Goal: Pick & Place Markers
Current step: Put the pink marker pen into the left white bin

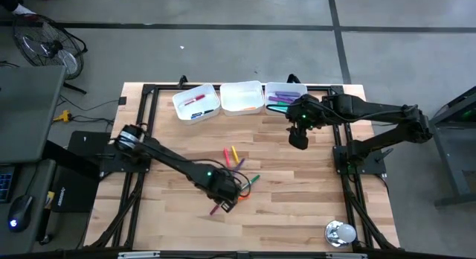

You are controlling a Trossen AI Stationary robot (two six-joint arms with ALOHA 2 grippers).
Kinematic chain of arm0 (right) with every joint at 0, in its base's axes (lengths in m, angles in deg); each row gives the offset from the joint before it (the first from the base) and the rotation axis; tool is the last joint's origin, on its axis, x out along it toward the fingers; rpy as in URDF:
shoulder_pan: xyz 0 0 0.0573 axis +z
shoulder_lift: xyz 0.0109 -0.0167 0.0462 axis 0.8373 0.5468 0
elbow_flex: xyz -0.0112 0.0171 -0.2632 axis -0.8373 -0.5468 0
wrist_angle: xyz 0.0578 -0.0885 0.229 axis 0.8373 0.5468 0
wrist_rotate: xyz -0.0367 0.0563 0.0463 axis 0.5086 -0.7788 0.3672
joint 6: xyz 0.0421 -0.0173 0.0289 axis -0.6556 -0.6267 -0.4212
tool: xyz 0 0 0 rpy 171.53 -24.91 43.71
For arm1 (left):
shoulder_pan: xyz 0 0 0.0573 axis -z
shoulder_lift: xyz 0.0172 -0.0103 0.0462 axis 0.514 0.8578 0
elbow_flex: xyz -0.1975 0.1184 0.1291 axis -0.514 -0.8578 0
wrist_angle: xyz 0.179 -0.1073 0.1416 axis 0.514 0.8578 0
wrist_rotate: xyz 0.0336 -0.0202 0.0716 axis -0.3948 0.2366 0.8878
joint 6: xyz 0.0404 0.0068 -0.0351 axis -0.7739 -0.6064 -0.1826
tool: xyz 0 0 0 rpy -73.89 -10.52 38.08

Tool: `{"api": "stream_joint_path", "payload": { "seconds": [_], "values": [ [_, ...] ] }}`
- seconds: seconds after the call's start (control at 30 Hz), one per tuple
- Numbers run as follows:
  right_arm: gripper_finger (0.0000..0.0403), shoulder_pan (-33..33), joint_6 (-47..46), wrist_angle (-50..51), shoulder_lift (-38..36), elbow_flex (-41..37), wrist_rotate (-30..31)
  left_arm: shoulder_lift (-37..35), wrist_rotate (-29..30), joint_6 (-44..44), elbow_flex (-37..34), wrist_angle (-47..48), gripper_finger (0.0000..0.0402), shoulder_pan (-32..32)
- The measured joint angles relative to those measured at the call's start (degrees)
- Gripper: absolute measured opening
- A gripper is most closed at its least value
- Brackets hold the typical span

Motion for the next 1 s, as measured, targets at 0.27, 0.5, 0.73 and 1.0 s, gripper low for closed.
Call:
{"api": "stream_joint_path", "payload": {
  "seconds": [0.27,0.5,0.73,1.0],
  "values": [
    [0.0209,0.0,-0.7,0.7,0.0,0.0,-0.1,7.0,-0.2,-3.7,8.9,5.5,0.0076,0.5],
    [0.0209,0.0,-0.8,1.1,0.0,0.0,-0.3,6.9,3.3,-2.5,9.8,7.9,0.0076,0.6],
    [0.0209,0.0,-0.9,1.1,0.0,0.0,-0.5,6.9,3.6,-3.9,9.8,8.8,0.0076,0.6],
    [0.0209,0.0,-1.8,1.1,0.0,0.0,-1.1,6.9,3.4,-4.4,9.8,8.4,0.0076,0.6]
  ]
}}
